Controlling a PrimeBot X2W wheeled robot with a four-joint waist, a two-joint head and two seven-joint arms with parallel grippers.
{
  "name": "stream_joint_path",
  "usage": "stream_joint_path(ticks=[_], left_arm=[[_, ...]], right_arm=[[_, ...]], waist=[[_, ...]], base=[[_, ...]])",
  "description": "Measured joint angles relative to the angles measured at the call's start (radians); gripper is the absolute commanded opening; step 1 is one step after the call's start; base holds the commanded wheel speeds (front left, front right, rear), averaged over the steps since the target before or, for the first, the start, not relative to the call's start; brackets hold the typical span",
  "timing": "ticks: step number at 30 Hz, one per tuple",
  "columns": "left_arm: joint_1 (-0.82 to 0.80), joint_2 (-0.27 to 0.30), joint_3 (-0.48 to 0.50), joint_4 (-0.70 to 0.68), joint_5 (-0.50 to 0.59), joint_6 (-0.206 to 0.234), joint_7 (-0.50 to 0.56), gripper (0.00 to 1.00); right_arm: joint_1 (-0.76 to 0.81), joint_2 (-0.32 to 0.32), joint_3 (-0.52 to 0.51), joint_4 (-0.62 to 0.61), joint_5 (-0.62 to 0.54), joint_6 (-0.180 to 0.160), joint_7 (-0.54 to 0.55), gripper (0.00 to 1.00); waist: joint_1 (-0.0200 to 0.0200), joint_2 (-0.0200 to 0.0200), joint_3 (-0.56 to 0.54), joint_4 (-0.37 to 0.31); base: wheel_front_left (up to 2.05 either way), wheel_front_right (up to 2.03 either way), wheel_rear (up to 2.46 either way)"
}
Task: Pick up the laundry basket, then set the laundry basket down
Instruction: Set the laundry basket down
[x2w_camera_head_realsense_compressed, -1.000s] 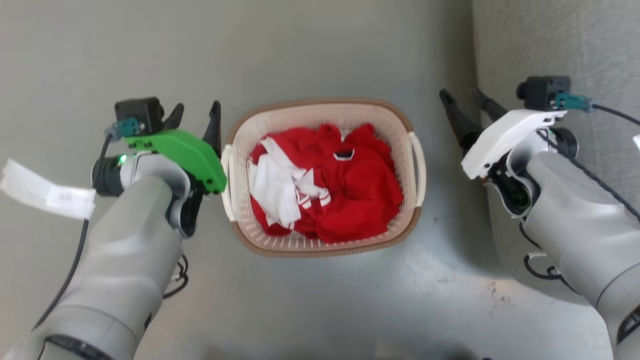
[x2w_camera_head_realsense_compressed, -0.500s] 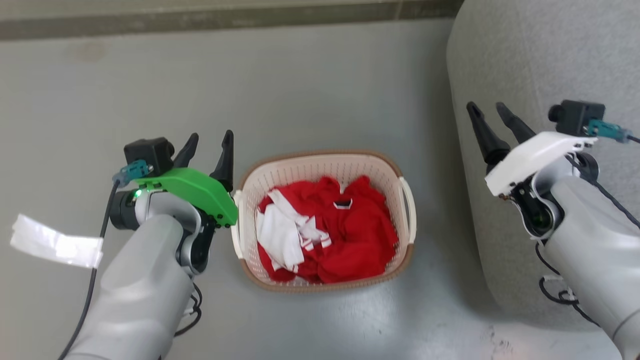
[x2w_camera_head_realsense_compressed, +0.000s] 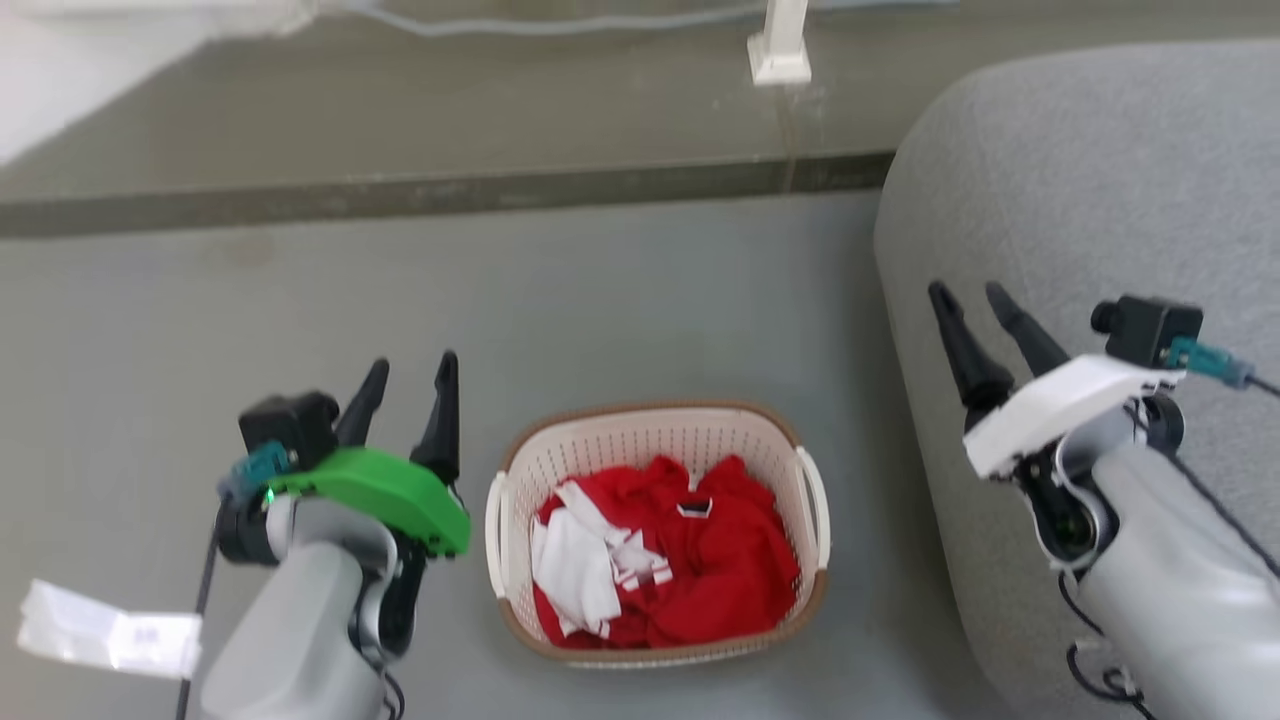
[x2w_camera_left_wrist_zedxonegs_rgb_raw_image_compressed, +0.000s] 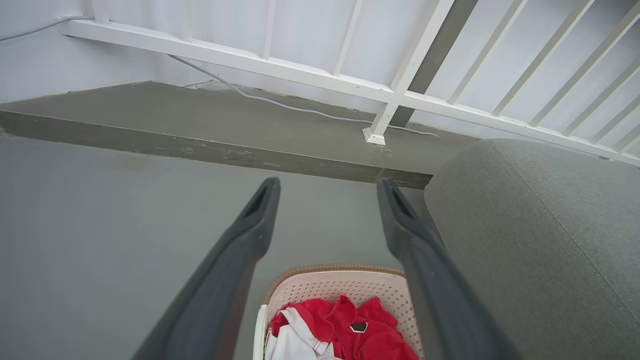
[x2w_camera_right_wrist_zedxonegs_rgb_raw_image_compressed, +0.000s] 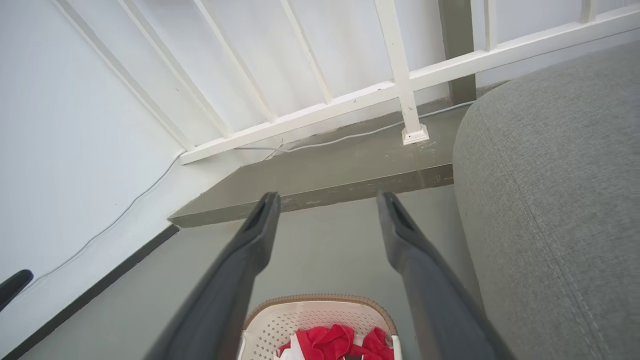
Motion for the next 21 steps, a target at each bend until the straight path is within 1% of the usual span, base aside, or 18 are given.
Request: stream_joint_path(ticks=[4, 8, 16, 21], left_arm=[[0.059, -0.001, 0.018, -0.046, 0.045, 0.009, 0.000, 1.00], [0.101, -0.002, 0.038, -0.095, 0.074, 0.014, 0.000, 1.00], [0.182, -0.006, 0.088, -0.174, 0.117, 0.021, 0.000, 1.00], [0.209, -0.009, 0.099, -0.198, 0.150, 0.021, 0.000, 1.00]], right_arm=[[0.053, -0.004, -0.026, -0.046, -0.062, -0.019, 0.000, 1.00], [0.081, -0.007, -0.073, -0.110, -0.117, -0.045, 0.000, 1.00], [0.188, -0.001, -0.132, -0.181, -0.187, -0.070, 0.000, 1.00], [0.216, 0.011, -0.150, -0.208, -0.215, -0.070, 0.000, 1.00]], waist=[[0.0000, 0.0000, -0.050, -0.002], [0.0000, 0.0000, -0.089, -0.003], [0.0000, 0.0000, -0.128, -0.010], [0.0000, 0.0000, -0.130, -0.011]], base=[[0.00, 0.00, 0.00], [0.00, 0.00, 0.00], [0.00, 0.00, 0.00], [0.00, 0.00, 0.00]])
